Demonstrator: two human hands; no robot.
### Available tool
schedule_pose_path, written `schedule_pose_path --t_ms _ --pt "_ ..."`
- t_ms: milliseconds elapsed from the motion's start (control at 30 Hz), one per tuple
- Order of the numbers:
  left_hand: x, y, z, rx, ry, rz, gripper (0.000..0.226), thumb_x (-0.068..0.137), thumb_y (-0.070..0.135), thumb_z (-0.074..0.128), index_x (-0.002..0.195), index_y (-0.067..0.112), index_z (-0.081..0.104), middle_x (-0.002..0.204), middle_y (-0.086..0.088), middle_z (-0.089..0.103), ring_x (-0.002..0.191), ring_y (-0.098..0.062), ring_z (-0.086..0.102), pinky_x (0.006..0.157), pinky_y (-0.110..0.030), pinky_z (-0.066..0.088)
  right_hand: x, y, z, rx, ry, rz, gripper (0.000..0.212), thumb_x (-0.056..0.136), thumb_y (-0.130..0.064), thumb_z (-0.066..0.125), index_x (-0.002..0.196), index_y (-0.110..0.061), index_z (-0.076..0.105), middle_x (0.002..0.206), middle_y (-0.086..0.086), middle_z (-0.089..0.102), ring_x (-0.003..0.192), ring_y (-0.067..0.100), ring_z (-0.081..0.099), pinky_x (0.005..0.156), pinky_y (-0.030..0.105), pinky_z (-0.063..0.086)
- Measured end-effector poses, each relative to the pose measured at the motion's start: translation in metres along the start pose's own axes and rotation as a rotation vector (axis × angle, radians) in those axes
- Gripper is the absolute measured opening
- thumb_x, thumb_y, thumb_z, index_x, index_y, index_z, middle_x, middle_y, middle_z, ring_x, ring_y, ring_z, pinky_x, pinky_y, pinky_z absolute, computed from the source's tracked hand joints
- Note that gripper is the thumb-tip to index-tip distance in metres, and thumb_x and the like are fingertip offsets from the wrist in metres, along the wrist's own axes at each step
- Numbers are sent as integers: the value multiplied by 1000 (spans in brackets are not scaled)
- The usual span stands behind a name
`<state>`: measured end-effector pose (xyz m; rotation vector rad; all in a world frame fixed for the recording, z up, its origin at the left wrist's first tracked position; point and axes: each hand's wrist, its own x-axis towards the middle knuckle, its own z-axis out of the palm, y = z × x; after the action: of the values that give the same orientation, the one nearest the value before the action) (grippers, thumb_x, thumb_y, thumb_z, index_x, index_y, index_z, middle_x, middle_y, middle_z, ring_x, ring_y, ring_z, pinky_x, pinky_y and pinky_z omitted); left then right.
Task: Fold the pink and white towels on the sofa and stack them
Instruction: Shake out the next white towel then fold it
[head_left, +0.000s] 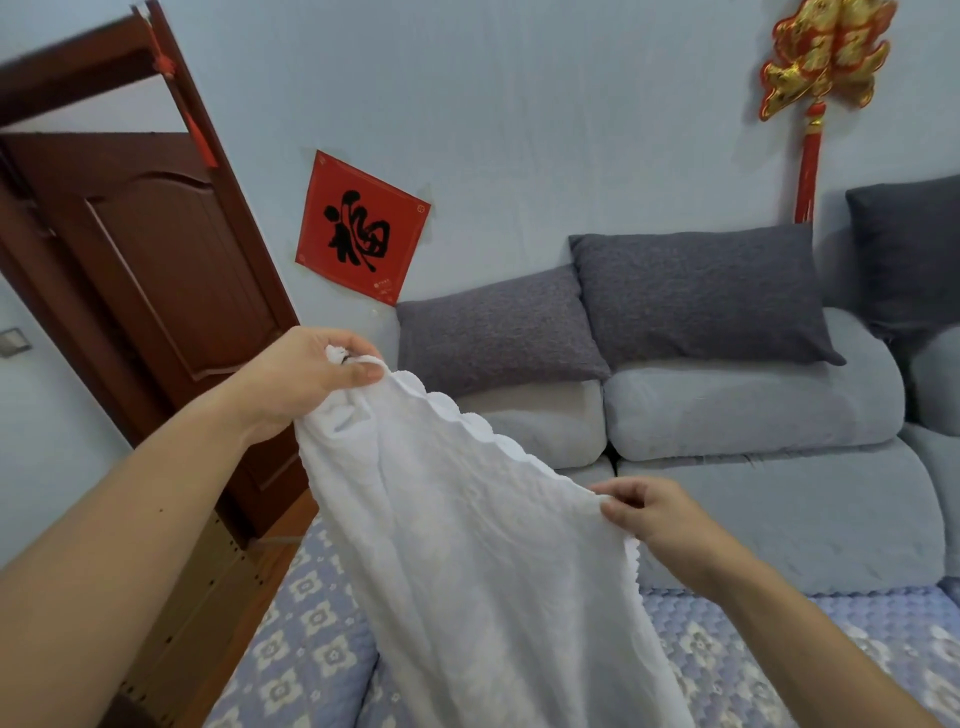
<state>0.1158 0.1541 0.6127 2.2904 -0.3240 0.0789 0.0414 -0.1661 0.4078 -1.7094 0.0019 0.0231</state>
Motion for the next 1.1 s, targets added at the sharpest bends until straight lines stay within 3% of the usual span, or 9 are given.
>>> schedule_pose_path --t_ms 167,300,400,467,600,667,800,1000,1100 --pt "-7 -4 0 2 -129 35 10 96 20 65 87 21 69 87 0 67 82 -17 63 74 -34 49 -5 4 -3 176 -92 39 21 100 -7 53 86 -9 68 80 8 65 74 20 57 72 33 45" --pt "-9 0 11 58 -97 -87 12 96 14 64 85 17 68 86 -3 69 81 -20 64 68 -30 50 -9 3 10 309 4 52 24 97 -3 48 79 -12 62 72 10 51 59 15 45 53 26 37" --pt "-8 1 32 82 -59 -230 17 95 11 59 86 16 72 89 -5 70 85 -23 65 66 -31 49 -17 -5 16 135 -89 7 23 102 -23 54 86 -12 64 73 -2 60 60 8 52 51 19 42" --pt "-9 -3 45 222 -17 -224 15 96 17 59 91 19 73 93 0 68 86 -18 63 66 -29 47 -15 -4 17 37 -90 -10 25 101 -32 57 85 -16 67 78 -3 63 68 10 55 62 25 45" --pt "-10 -23 70 875 -161 -175 25 98 33 56 101 15 73 99 -3 69 92 -23 66 84 -37 56 2 -2 25 189 257 69 8 97 -21 60 97 -27 66 101 4 64 78 15 55 68 30 45" --pt "-12 -22 85 953 -274 -134 42 98 56 47 107 22 71 100 3 67 97 -20 65 91 -37 54 0 -7 30 73 147 -59 22 99 -26 58 116 -39 60 105 -1 62 82 13 57 70 28 46" --pt "-34 16 117 322 -643 -6 44 72 87 53 109 63 63 119 33 60 118 3 56 100 -23 42 -6 -38 38 -48 -190 -268 39 101 -25 58 137 -37 50 90 -3 59 83 6 56 78 22 45" --pt "-33 16 136 384 -612 39 31 85 54 70 92 24 72 84 3 69 74 -8 60 72 -28 46 -5 -51 17 -41 -298 -304 37 98 -25 64 133 -31 54 76 -1 51 75 9 47 76 28 40" --pt "-36 21 133 438 -486 211 23 87 38 65 79 16 67 65 7 60 59 -9 52 59 -31 42 -8 -37 4 -25 -451 -214 45 90 -19 73 130 -25 55 103 26 63 88 22 56 82 41 45"
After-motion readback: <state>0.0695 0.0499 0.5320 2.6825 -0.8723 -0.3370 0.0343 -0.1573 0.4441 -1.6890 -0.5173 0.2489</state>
